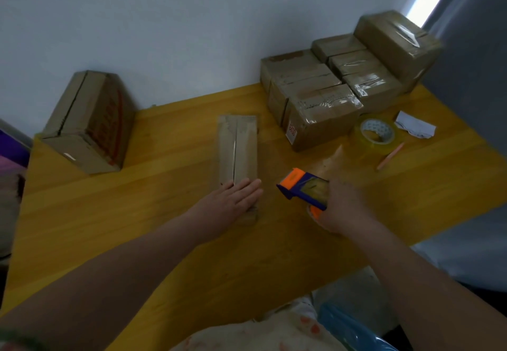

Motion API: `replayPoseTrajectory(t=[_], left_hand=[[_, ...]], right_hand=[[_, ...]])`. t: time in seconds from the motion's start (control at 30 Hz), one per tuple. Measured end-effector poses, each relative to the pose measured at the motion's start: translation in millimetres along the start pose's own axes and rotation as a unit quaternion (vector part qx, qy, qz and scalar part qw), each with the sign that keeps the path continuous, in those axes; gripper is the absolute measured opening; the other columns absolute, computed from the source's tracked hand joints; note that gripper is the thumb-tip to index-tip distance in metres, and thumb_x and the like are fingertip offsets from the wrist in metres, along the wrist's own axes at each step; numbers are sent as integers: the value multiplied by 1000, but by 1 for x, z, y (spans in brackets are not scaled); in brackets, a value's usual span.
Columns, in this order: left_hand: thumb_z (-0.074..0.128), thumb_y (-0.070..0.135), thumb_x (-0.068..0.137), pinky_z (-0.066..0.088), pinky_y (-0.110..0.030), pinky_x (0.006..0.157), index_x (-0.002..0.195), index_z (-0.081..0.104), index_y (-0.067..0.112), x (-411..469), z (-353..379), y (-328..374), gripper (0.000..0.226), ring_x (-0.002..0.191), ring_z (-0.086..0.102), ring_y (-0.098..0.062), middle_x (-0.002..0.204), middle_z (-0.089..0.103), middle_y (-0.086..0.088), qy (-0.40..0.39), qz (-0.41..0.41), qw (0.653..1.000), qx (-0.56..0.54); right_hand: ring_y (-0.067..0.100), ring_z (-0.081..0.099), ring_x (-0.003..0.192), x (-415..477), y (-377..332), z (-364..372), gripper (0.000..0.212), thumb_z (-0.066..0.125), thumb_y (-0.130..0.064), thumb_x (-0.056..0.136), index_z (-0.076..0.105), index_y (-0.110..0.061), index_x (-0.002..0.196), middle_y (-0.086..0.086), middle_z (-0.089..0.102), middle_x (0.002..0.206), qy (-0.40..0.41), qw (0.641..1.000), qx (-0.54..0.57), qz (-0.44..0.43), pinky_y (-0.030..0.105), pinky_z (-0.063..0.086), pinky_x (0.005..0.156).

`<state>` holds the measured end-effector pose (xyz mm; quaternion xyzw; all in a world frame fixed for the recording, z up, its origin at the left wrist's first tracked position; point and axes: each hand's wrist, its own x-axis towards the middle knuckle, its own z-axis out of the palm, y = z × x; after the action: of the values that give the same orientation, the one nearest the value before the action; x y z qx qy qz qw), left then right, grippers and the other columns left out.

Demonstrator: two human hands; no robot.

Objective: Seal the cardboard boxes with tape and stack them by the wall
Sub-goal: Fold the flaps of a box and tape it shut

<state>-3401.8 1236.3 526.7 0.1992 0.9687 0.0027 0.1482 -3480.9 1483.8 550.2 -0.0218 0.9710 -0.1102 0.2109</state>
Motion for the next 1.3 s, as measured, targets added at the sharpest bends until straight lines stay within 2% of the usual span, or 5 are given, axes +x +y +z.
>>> replayPoseTrajectory(t=[0.23,0.47,0.57,1.17,1.3], left_hand=[[47,30,99,11,-30,119,153,15,23,2,-14,11,63,146,11,-11,160,10,5,80,-83,971,-212],[50,47,94,46,-45,99,128,50,14,12,-63,27,48,116,56,-25,126,58,-7,110,-303,604,-729],[55,50,91,53,-45,89,111,54,7,10,-63,23,48,100,64,-29,106,65,-12,47,-333,531,-778],[57,5,94,46,-19,50,65,52,9,-28,-42,-2,29,49,50,-8,52,53,1,211,-357,636,-651],[54,19,98,55,-44,80,74,54,8,-52,-27,-23,26,69,55,-19,74,55,-7,206,-407,669,-587]], right_hand=[[20,56,94,-9,18,-10,69,86,-21,68,48,-18,126,3,55,108,-19,985,150,-84,34,51,72],[14,55,103,-30,8,-21,74,88,-26,69,48,-23,130,-2,55,117,37,958,187,-215,30,53,81],[14,53,106,-36,4,-22,75,87,-22,68,48,-21,132,-2,54,119,45,951,187,-243,22,47,79],[-6,56,101,-47,-14,-51,73,82,-49,67,41,-46,127,-27,53,108,-26,921,147,-359,11,50,77],[-10,57,97,-43,5,-64,73,83,-53,65,44,-48,127,-26,58,109,-41,932,92,-348,14,53,73]])
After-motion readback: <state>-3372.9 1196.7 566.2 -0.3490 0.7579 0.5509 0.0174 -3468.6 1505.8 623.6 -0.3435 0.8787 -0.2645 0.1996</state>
